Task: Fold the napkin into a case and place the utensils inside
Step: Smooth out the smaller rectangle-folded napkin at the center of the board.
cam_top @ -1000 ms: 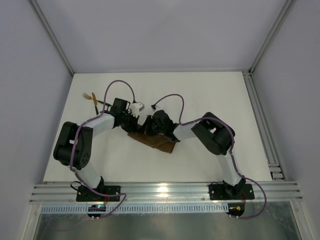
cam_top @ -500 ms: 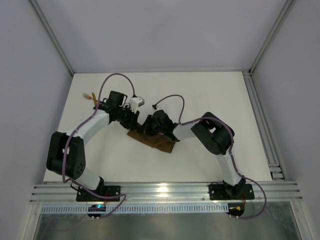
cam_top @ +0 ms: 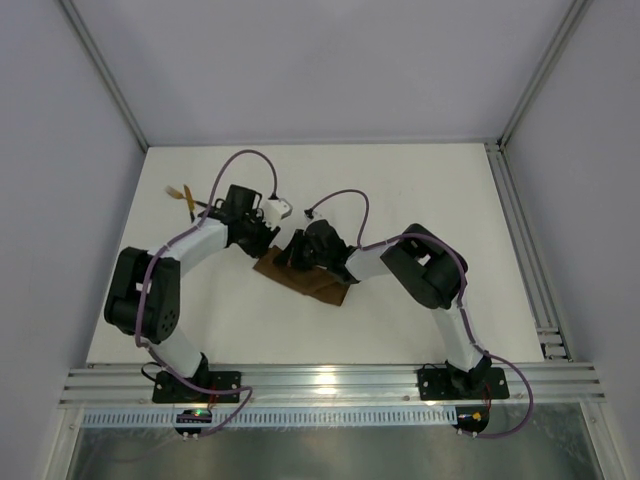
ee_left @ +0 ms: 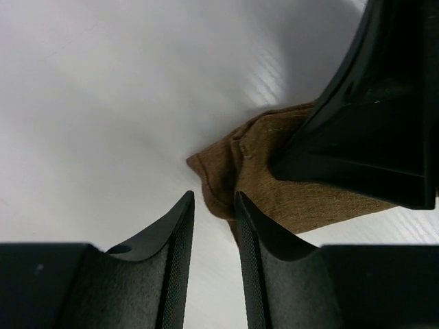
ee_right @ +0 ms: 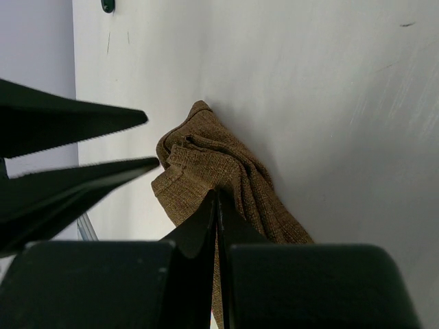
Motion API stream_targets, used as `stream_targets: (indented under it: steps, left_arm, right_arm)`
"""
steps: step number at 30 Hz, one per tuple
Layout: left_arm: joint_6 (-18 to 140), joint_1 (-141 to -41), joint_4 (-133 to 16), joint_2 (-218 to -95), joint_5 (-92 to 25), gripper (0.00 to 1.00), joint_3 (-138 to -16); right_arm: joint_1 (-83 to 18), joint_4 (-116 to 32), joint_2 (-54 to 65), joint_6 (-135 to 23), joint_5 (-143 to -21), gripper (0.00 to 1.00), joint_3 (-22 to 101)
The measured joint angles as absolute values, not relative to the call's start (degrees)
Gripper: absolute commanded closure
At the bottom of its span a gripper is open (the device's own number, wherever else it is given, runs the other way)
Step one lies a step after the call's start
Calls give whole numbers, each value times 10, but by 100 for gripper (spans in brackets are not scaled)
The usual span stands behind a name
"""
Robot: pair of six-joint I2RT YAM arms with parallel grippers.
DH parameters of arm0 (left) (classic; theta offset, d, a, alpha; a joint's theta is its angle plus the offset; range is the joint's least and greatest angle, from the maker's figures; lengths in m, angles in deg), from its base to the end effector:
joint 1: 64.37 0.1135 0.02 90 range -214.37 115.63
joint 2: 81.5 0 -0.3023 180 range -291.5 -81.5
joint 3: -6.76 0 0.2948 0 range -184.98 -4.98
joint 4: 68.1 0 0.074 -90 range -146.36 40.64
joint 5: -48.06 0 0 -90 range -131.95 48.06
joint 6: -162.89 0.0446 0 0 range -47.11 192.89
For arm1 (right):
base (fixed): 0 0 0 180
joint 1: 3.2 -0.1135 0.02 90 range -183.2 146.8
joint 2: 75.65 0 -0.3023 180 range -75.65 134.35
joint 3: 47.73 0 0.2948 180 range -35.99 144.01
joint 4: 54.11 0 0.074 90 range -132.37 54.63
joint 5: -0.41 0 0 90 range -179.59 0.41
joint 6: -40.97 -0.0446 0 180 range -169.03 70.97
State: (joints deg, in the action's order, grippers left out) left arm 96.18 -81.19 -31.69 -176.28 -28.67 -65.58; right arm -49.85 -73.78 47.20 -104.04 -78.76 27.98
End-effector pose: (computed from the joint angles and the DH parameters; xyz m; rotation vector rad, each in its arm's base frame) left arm 0.3593 -0.1193 0.2017 0.9615 2.3904 -0.2586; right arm 0.3296 0.3614 0.0970 0.0356 2.3040 1.2206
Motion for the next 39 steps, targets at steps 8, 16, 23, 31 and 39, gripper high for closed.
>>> stream_targets:
  steps: [8, 16, 23, 31, 39]
  left_arm:
    - [999, -837, -345, -1775, -309, 71, -645]
    - [1004, -848, -377, -1807, -351, 75, -643]
    - [989, -850, -397, -1810, -335, 100, -629]
    - [956, -849, -419, -1795, -327, 100, -609]
    - [931, -848, -415, -1794, -315, 100, -609]
  right_arm:
    - [-498, -740, 473, -1039, -786, 97, 280]
    - [-497, -740, 473, -1036, -782, 97, 280]
    - [-495, -719, 474, -1009, -769, 97, 295]
    - [-495, -681, 474, -961, -767, 97, 323]
    - [-488, -695, 501, -976, -754, 97, 349]
